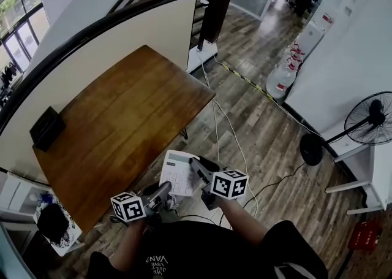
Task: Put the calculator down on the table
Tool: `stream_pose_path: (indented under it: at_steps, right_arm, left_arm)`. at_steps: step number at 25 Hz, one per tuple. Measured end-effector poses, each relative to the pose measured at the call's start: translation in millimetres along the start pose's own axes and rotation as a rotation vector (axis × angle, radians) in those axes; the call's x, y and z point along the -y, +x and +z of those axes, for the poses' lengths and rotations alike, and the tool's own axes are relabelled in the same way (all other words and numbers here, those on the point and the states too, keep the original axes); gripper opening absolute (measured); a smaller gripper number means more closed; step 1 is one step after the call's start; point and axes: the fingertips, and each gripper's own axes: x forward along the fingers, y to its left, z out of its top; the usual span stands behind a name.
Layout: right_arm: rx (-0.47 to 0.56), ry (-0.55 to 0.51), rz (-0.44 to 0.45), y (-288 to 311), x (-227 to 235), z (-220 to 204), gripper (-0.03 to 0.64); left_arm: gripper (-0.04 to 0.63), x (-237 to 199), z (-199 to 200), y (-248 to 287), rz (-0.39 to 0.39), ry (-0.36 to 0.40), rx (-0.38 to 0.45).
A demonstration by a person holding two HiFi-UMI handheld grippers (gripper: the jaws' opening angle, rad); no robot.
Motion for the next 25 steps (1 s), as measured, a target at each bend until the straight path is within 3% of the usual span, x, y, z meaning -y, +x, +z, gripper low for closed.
stream_pose_path:
  at_steps: [13, 25]
  right_arm:
    - [-0.007, 0.001, -0.018, 88.5, 9.3, 37.8, 0.069]
    - [-0.068, -0.021, 0.041, 158.2, 26.6, 72.6, 0.069]
  left_arm:
    - [0.104, -59.7, 80.3, 11.2, -0.015, 0.009, -0.020]
    - [0.104, -99.2, 129.8, 33.0, 0.042, -0.030, 0.051]
